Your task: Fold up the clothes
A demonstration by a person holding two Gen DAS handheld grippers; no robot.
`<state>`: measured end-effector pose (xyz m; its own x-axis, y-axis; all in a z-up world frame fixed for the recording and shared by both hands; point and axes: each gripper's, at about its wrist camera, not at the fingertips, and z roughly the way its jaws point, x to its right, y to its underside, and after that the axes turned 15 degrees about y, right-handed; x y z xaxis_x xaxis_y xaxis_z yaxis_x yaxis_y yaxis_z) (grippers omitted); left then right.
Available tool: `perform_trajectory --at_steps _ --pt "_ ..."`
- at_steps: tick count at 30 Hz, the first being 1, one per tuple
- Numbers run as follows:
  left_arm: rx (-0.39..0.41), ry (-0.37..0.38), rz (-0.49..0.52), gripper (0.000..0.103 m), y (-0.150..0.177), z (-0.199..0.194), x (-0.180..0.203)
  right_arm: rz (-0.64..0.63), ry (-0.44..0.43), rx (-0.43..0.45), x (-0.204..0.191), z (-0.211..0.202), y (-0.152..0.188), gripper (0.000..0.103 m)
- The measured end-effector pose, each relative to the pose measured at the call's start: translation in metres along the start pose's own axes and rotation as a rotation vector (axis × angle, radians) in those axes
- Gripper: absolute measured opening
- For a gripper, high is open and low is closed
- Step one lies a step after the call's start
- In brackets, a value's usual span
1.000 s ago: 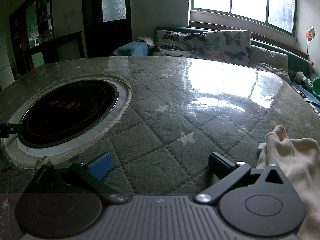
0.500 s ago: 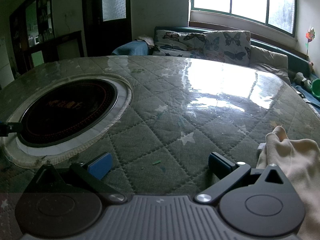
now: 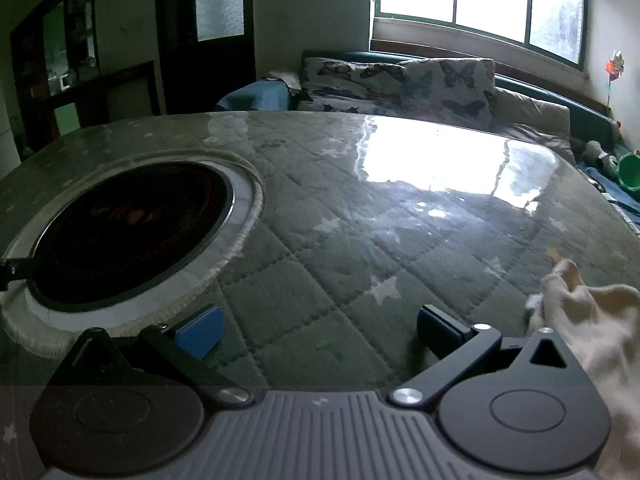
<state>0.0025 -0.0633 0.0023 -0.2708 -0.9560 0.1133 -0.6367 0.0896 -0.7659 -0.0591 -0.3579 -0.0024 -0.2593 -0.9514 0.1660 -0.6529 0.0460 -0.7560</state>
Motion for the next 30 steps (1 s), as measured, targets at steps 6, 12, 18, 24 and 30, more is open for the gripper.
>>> perform_trajectory --at_steps 6,12,18,24,30 --pt "0.000 0.000 0.000 0.103 0.000 0.000 0.000 -0.008 0.001 0.005 -0.012 0.008 -0.009 0.103" --pt "0.000 0.000 0.000 0.103 0.000 0.000 0.000 -0.005 0.000 0.007 -0.015 0.010 -0.010 0.103" --pt "0.000 0.000 0.000 0.103 0.000 0.000 0.000 -0.005 0.000 0.007 -0.014 0.010 -0.010 0.103" --pt "0.000 0.000 0.000 0.103 0.000 0.000 0.000 -0.006 0.000 0.007 -0.015 0.012 -0.011 0.103" --pt "0.000 0.000 0.000 0.103 0.000 0.000 0.000 -0.006 0.000 0.007 -0.015 0.011 -0.011 0.103"
